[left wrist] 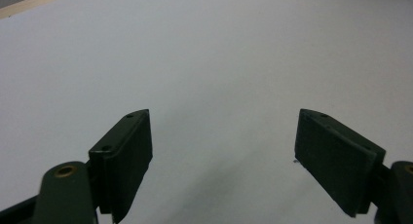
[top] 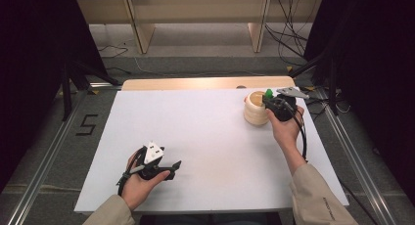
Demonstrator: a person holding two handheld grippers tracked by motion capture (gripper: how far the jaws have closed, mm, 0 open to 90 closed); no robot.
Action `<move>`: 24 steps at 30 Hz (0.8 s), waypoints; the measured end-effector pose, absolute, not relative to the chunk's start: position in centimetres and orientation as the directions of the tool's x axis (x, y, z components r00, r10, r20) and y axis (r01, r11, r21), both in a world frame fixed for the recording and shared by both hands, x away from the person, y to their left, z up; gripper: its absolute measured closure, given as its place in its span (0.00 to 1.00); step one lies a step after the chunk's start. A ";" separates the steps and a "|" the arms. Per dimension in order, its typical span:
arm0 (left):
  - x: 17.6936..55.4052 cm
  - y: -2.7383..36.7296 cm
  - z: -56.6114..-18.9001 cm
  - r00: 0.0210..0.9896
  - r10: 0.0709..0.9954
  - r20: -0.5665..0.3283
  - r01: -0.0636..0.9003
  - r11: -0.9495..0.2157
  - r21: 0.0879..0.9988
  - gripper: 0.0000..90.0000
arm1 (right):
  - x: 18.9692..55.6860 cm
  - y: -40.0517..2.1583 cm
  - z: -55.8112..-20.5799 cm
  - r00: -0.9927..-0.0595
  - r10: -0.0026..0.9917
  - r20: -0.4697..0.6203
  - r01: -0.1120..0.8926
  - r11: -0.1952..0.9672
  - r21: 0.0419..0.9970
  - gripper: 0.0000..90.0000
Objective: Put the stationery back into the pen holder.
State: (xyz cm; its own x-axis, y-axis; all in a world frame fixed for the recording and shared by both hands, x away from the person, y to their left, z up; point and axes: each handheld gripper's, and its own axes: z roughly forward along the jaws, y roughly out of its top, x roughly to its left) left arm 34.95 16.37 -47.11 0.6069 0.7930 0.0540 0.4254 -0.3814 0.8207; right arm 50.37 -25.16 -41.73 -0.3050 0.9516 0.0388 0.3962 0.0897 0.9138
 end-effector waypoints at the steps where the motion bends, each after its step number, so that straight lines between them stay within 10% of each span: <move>1: 35.0 16.4 -47.1 0.607 0.793 0.054 0.425 -0.381 0.821 0.24 | 50.4 -25.2 -41.7 -0.305 0.952 0.039 0.396 0.090 0.914 0.83; 24: 34.9 16.2 -47.2 0.610 0.791 0.053 0.426 -0.383 0.820 0.24 | 50.8 -24.9 -42.9 -0.326 0.945 0.026 0.439 0.126 0.890 0.82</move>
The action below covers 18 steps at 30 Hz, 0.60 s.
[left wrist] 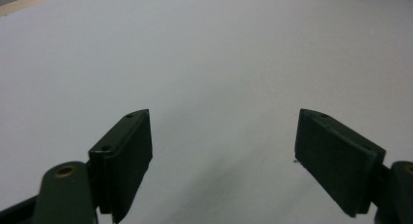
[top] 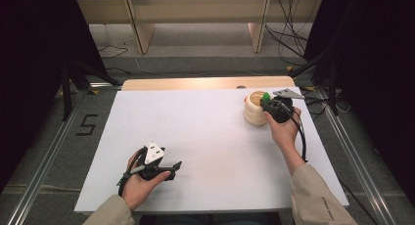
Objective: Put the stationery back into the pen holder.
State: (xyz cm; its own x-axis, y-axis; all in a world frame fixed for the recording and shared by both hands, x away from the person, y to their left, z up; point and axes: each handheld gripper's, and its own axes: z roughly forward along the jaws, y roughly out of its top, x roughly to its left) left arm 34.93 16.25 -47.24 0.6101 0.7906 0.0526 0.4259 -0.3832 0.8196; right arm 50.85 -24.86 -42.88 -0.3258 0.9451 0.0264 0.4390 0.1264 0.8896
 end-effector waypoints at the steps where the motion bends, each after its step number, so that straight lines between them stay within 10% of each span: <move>1: 34.9 16.2 -47.3 0.610 0.790 0.053 0.426 -0.384 0.819 0.24 | 50.9 -24.8 -42.9 -0.327 0.945 0.026 0.440 0.128 0.889 0.82; 11: 34.9 16.2 -47.3 0.609 0.791 0.049 0.429 -0.381 0.819 0.24 | 50.8 -24.7 -42.8 -0.331 0.944 0.011 0.438 0.143 0.887 0.81; 18: 34.9 16.3 -47.3 0.610 0.791 0.050 0.430 -0.384 0.817 0.24 | 50.2 -24.6 -42.2 -0.304 0.952 -0.023 0.428 0.158 0.890 0.49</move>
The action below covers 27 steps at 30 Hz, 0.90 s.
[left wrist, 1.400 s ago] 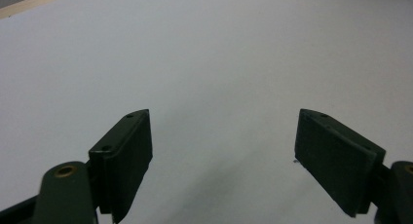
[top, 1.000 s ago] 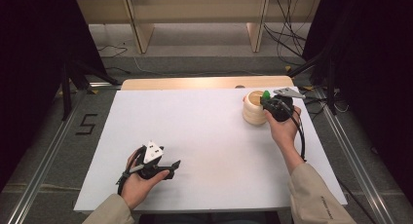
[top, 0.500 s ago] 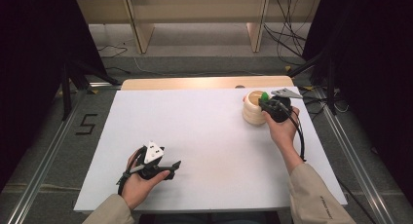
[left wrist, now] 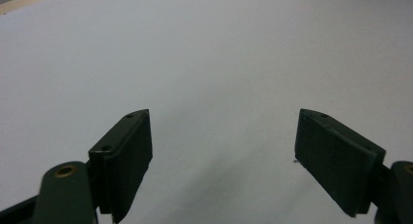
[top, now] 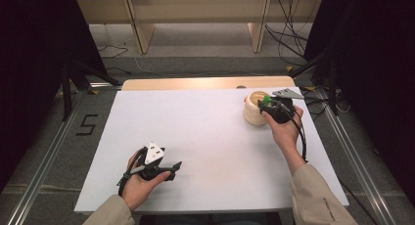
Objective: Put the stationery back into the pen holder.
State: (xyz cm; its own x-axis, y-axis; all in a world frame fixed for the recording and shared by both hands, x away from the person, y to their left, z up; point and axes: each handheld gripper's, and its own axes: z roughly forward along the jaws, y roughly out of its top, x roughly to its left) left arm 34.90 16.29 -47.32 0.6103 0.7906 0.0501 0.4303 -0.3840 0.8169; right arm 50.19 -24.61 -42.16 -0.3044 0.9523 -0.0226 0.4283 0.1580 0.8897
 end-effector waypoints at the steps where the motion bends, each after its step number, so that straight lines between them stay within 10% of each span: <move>1: 34.9 16.3 -47.3 0.610 0.791 0.050 0.430 -0.384 0.817 0.24 | 49.9 -24.7 -41.8 -0.299 0.954 -0.023 0.427 0.155 0.891 0.40; 27: 34.9 16.4 -47.4 0.605 0.795 0.046 0.434 -0.377 0.818 0.23 | 44.2 -25.1 -41.0 -0.458 0.888 0.048 0.467 0.194 0.863 0.26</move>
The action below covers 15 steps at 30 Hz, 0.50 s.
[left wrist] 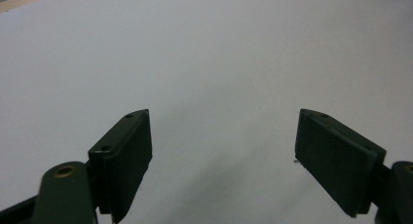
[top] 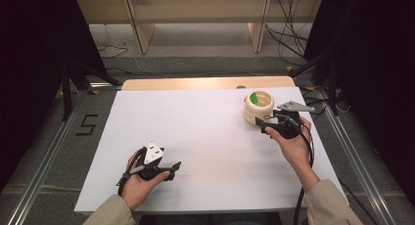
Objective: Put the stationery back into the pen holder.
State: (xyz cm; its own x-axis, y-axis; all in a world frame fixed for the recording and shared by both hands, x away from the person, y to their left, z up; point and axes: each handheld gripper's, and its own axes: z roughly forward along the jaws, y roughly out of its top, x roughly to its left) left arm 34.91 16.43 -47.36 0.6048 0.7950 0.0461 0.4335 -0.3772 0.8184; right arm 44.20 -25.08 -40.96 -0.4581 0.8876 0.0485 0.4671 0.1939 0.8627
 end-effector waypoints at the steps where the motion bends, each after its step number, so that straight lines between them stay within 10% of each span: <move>1: 34.9 16.4 -47.4 0.605 0.795 0.045 0.435 -0.377 0.818 0.23 | 44.1 -25.1 -41.0 -0.464 0.884 0.050 0.467 0.197 0.862 0.26; 15: 34.9 16.5 -47.4 0.602 0.797 0.044 0.437 -0.375 0.818 0.23 | 42.3 -25.2 -41.5 -0.509 0.857 0.084 0.483 0.204 0.851 0.25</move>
State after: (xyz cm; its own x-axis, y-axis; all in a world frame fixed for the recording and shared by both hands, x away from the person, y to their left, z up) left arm 34.92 16.48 -47.38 0.6024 0.7970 0.0443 0.4367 -0.3755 0.8175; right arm 42.29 -25.24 -41.52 -0.5089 0.8568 0.0837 0.4834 0.2039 0.8513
